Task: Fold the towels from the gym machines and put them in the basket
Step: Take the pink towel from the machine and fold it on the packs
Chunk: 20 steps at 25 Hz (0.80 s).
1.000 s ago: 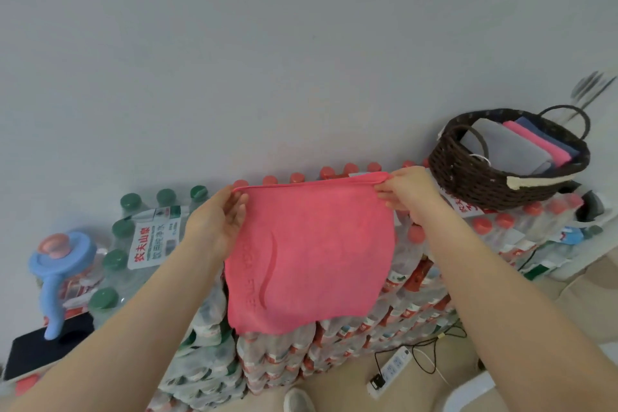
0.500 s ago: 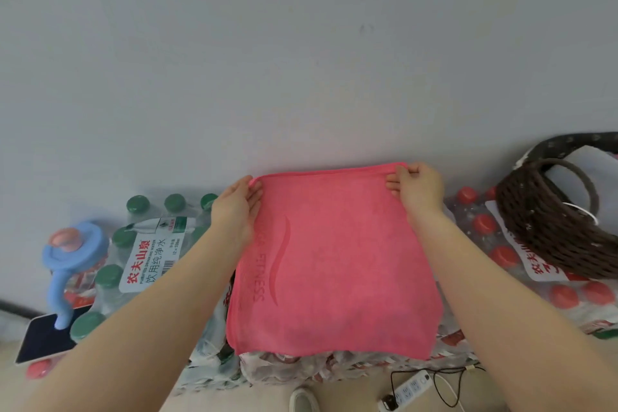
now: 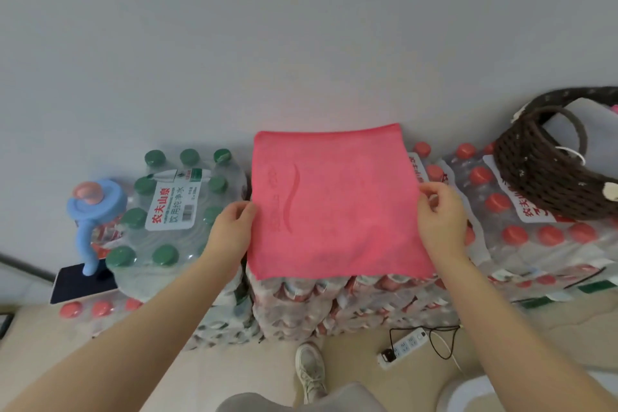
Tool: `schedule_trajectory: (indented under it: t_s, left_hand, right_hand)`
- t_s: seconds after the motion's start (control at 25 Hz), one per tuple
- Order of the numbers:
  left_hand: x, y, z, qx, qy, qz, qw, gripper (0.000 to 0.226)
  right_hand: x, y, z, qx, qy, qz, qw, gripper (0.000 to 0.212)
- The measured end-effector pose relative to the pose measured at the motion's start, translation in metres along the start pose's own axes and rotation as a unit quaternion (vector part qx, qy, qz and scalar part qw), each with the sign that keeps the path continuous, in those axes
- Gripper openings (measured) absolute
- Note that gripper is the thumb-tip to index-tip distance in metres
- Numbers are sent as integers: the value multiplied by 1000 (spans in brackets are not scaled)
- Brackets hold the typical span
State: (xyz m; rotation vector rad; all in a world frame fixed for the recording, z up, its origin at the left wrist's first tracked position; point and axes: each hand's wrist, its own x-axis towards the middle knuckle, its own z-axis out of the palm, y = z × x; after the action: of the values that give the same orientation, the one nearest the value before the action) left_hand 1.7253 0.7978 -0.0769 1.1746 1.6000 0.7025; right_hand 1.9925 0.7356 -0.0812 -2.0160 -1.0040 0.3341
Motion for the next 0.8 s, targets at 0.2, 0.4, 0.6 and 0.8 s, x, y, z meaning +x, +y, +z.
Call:
schedule_trajectory:
  t_s: [0.2,0.4,0.6,0.8]
  left_hand:
    - [-42,-26,-6,49,-2,29,998,25]
    - [-62,-47,-3,12,-24,34,999,30]
    - [-69,-57,1,-41,-48,23,998,16]
    - [-66,-55,-7,-94,-48,13,994,25]
  right_hand:
    - [-69,18,-13,124,44,95,987,30]
    - [-91,35,-19,272,-123,240,924,28]
    - [-92,31,-31,224,-109,129,960,52]
    - [-100,26,-27,51,-157,-3,986,53]
